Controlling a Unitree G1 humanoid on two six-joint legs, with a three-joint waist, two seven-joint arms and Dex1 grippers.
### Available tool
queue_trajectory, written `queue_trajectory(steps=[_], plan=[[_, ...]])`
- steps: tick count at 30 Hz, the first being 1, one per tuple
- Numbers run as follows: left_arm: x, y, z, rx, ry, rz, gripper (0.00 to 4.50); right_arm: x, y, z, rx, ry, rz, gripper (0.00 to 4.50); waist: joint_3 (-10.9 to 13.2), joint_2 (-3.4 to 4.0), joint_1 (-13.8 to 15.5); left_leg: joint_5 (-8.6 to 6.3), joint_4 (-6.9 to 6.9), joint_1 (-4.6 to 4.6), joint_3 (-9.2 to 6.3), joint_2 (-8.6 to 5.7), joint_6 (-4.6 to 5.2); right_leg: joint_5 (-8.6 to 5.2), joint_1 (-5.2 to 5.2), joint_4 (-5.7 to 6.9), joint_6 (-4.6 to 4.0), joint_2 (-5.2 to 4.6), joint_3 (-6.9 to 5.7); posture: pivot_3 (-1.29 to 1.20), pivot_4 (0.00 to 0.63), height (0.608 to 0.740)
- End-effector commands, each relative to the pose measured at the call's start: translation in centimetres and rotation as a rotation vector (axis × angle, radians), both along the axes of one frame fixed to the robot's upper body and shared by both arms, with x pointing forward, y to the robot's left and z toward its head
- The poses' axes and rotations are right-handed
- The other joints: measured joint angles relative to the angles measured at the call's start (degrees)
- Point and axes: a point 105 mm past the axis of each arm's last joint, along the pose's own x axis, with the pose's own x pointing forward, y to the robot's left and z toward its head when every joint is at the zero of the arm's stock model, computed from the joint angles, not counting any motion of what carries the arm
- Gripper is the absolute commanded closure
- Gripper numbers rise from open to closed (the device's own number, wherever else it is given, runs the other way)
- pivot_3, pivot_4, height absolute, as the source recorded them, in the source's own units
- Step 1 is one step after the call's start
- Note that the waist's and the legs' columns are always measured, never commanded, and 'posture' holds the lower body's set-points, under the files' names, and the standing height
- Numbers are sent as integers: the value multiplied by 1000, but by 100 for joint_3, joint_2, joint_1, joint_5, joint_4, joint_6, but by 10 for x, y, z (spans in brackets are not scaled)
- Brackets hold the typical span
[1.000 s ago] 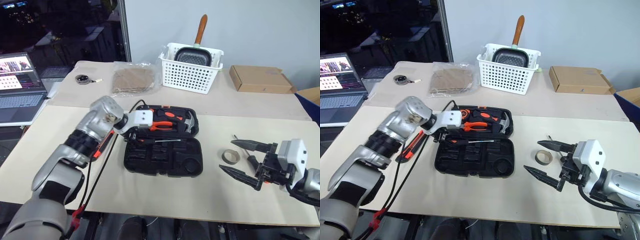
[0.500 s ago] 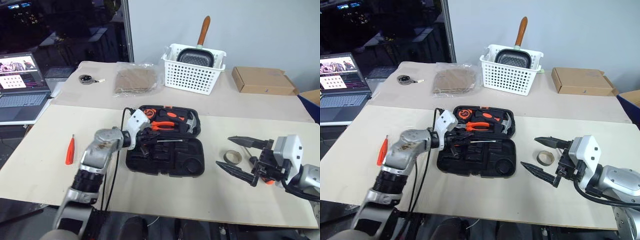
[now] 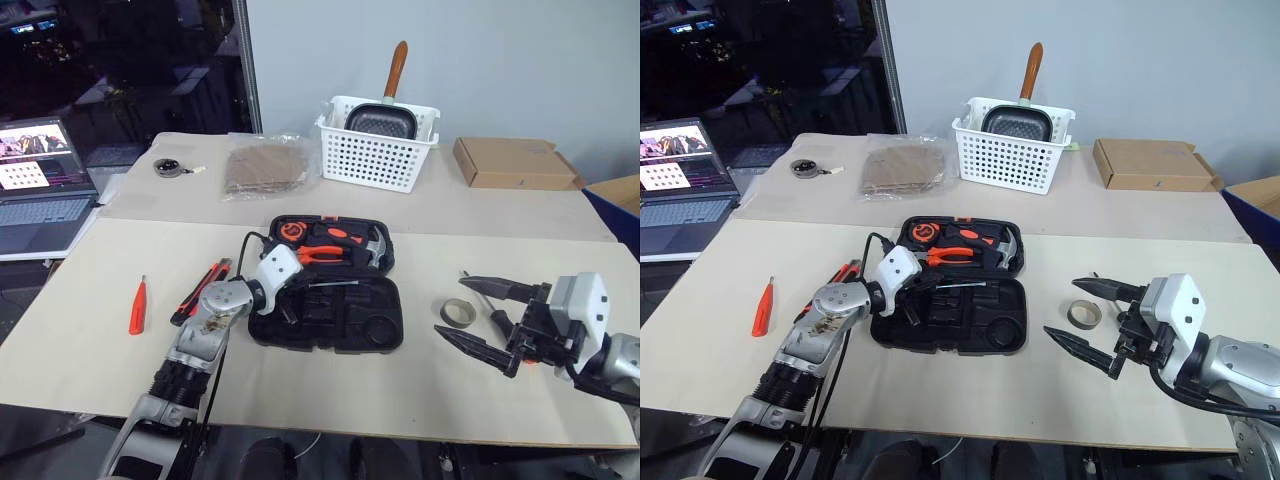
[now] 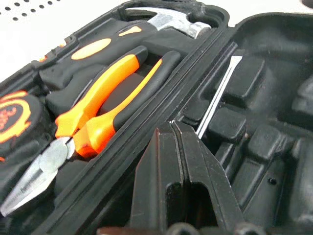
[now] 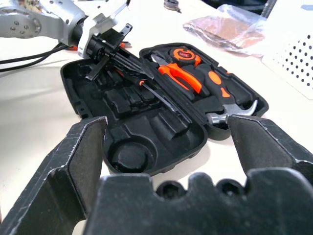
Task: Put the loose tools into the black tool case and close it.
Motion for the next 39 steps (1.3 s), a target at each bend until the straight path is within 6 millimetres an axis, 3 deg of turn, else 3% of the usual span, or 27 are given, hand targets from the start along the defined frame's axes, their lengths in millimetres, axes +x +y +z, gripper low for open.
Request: queue_trajectory(steps=[1, 5, 8, 12, 14, 16, 20, 30, 39], plan=[[-1, 17, -47, 184, 92, 25, 4463, 1, 1, 10, -12, -35, -25, 0, -20, 5, -5, -1, 0, 8, 3, 0, -1, 0, 4, 1, 1, 0, 3, 0, 150, 740], [4, 20, -53, 299, 31, -17, 4463, 3, 1, 10, -13, -37, -31, 0, -45, 26, 29, -1, -1, 39, 1, 4, -2, -15, 43, 0, 11, -6, 2, 0, 150, 740], [7, 16, -40, 207, 11, -18, 4463, 4, 0, 11, -9, -40, -43, 0, -51, 33, 21, -8, -7, 51, -1, 7, -13, -34, 78, -7, -15, -12, 2, 0, 150, 740], [3, 6, 25, -162, -70, -36, 4463, 13, -14, 8, -11, -37, -170, 0, -47, 30, -32, -26, -7, 50, 0, 8, -45, -31, 57, -3, -11, -48, -3, 0, 150, 740], [-10, 5, 51, -289, -56, -94, 4463, 19, -25, -1, -47, 7, -255, 0, -48, 35, -37, -1, -7, 20, 5, 6, -4, -10, 13, 2, 20, -50, -5, 0, 150, 740], [-28, 6, 70, -371, 22, -177, 4463, 22, -35, -12, -96, 79, -330, 0, -37, 17, -32, 0, -6, -50, 1, 5, -4, 6, -44, -1, -6, -46, -9, 0, 150, 740], [-71, 5, 103, -390, 99, -369, 3415, 31, -62, -34, -307, 249, -483, 0, -38, 19, -11, 2, 0, -126, 2, -9, -10, 12, -118, 1, -5, -26, -5, 0, 150, 740], [-133, 4, 132, -261, 175, -524, 64, 53, -116, -43, -494, 473, -686, 0, -18, 18, 14, -9, 3, -128, 4, -20, 6, 6, -113, -20, 11, -10, -2, 0, 150, 740], [-148, -1, 145, -248, 193, -528, 64, 61, -127, -58, -521, 622, -692, 0, -15, 17, -4, -8, 3, -122, 5, -14, 4, 6, -113, -17, 7, 8, 9, 0, 150, 740]])
